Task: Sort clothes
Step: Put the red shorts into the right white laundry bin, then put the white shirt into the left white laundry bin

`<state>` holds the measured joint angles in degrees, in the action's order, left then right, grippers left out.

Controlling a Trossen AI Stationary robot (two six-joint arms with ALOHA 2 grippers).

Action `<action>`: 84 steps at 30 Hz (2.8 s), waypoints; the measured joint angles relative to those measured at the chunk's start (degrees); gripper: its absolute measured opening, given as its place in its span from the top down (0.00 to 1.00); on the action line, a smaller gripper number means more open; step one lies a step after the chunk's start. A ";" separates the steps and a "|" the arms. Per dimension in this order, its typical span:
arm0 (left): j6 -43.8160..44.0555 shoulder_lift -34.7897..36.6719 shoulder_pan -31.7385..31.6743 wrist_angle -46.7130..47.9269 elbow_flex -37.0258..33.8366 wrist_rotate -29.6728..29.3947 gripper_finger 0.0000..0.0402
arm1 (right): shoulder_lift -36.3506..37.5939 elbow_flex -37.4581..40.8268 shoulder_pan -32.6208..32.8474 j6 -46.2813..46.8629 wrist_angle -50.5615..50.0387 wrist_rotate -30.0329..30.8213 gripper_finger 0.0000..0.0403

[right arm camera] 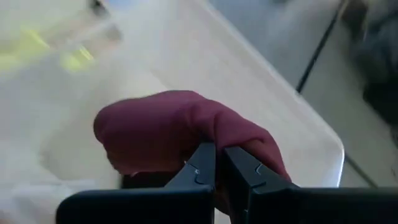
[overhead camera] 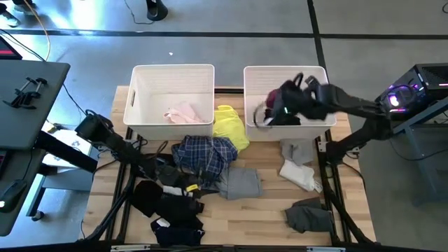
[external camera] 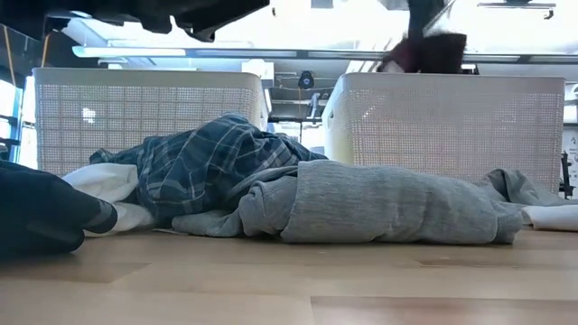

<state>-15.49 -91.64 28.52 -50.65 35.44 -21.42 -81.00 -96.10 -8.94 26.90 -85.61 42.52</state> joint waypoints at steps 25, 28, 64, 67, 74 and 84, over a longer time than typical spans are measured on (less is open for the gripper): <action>-1.09 0.16 0.01 -0.27 0.05 -0.21 0.60 | 0.05 28.60 -32.73 -18.83 24.72 -35.26 0.72; -1.07 0.16 0.01 -0.29 0.05 -0.36 0.59 | 1.42 23.91 -30.83 -16.30 21.27 -26.02 0.68; -0.19 0.18 -0.01 -0.29 0.03 -0.43 0.59 | 9.18 58.29 42.68 44.71 37.63 -38.63 0.57; -0.19 0.18 -0.04 -0.27 0.03 -0.43 0.59 | 7.59 61.31 42.06 43.93 41.06 -40.32 0.54; -0.17 0.19 -0.28 -0.23 0.03 -0.41 0.59 | -0.88 61.27 41.19 46.20 40.48 -39.08 0.70; -1.32 0.21 -0.38 0.06 0.01 0.96 0.59 | -3.82 50.53 41.19 38.87 45.28 -22.57 0.93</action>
<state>-16.81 -91.44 28.14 -50.59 35.44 -20.45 -84.83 -45.56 32.25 65.76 -40.33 19.95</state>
